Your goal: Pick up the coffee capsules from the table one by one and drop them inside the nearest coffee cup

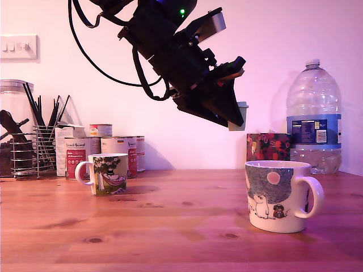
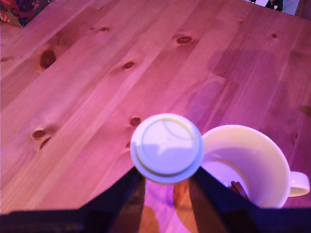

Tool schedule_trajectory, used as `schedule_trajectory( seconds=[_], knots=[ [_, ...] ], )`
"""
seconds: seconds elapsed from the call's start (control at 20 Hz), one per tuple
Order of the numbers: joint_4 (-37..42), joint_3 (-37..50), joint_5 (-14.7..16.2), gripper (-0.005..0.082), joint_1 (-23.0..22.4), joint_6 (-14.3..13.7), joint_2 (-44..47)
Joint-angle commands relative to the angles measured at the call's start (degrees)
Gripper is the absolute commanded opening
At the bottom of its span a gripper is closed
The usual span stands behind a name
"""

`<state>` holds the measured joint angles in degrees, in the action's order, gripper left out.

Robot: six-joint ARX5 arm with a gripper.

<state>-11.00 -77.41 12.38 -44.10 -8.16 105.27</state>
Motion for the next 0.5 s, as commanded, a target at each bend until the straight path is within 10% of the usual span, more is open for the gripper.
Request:
schedule_trajectory(
  seconds=[0.0, 0.45],
  knots=[
    [-0.1, 1.2, -0.2, 0.0201, 0.4, 0.6, -1.9],
    [-0.1, 1.2, -0.2, 0.0201, -0.4, 0.7, -1.9]
  ],
)
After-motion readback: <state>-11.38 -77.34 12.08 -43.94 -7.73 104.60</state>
